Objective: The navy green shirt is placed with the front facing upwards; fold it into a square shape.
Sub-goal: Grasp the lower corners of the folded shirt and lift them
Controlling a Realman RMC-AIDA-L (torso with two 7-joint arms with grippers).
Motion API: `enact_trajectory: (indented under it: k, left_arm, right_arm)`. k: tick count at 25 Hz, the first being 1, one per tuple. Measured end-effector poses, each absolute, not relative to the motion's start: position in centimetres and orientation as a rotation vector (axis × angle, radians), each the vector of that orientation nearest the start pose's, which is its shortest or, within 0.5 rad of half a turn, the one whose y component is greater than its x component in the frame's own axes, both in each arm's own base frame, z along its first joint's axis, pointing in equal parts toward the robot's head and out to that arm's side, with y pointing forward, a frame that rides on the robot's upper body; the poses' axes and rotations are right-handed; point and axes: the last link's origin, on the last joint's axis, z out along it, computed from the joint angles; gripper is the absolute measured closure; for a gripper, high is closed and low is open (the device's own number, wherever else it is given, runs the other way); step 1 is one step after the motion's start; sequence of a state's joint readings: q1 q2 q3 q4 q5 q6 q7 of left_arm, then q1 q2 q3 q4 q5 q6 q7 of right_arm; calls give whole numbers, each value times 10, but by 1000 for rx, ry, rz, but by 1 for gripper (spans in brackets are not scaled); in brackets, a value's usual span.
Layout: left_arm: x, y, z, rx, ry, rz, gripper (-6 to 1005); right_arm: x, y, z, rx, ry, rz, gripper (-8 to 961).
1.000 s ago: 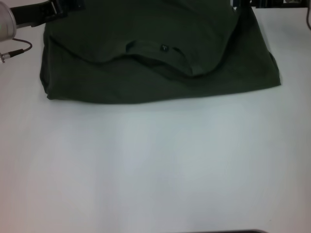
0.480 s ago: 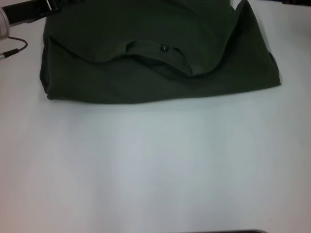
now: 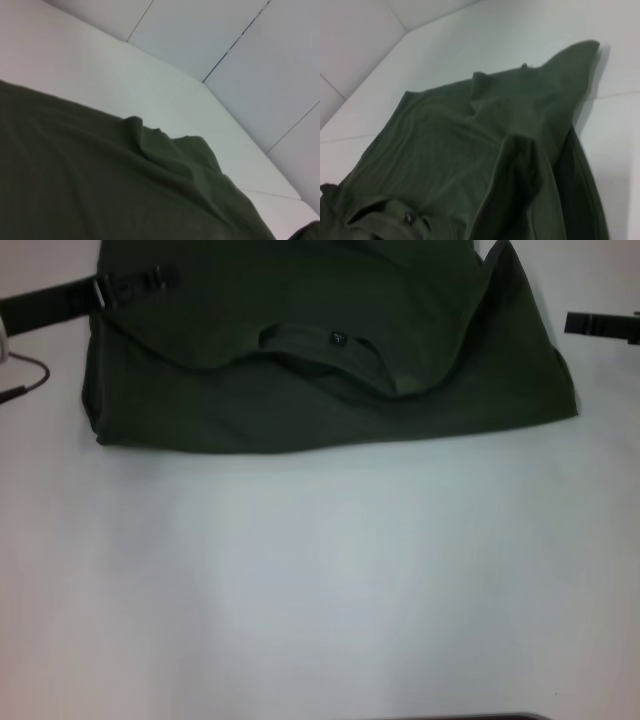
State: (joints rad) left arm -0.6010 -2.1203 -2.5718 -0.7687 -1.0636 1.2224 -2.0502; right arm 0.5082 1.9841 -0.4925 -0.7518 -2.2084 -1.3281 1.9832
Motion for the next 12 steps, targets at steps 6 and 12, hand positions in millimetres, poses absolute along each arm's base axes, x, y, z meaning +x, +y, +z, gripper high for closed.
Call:
enact_trajectory:
  k: [6,12]
  left_arm:
    - [-278,381,25,-2167,-1353,-719,104]
    - [-284,375,21,-2180,-1335,-689,105]
  right_arm:
    - [342,348,82,-2146,1399,503,198]
    - [342,349,70,-2155,1461,424,194]
